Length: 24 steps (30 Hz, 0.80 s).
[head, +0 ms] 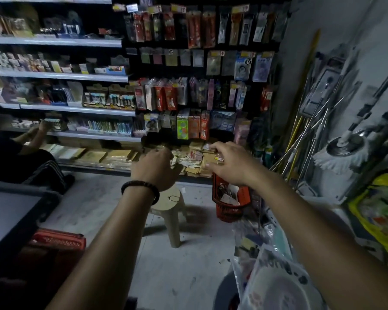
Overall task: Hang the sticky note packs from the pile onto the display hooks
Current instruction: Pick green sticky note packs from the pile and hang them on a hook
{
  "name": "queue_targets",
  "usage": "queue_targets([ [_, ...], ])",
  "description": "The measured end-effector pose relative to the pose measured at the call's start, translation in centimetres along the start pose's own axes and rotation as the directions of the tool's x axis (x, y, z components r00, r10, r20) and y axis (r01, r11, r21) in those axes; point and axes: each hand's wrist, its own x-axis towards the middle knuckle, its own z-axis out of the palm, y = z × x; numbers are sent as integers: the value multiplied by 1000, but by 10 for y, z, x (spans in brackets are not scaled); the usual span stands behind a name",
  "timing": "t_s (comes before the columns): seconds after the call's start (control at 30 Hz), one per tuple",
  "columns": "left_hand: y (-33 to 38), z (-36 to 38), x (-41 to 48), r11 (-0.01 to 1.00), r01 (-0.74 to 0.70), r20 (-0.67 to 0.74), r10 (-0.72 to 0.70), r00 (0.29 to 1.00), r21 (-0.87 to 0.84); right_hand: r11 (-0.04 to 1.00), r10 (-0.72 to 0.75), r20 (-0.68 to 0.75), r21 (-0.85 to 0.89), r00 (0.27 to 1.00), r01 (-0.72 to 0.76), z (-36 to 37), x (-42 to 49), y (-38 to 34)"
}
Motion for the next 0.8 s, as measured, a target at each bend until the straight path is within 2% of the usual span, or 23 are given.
queue_targets([
  [0.2, -18, 19, 61, 999, 3, 41, -1, 999, -39, 1000, -10, 18, 3, 1000, 10, 13, 82, 9],
  [0.37, -41, 42, 122, 999, 32, 58, -33, 998, 16, 998, -46, 26, 44, 999, 45, 31, 163, 23],
  [0.8, -3, 95, 374, 1000, 20, 133, -20, 991, -3, 999, -34, 93, 23, 995, 32, 6, 394, 141],
])
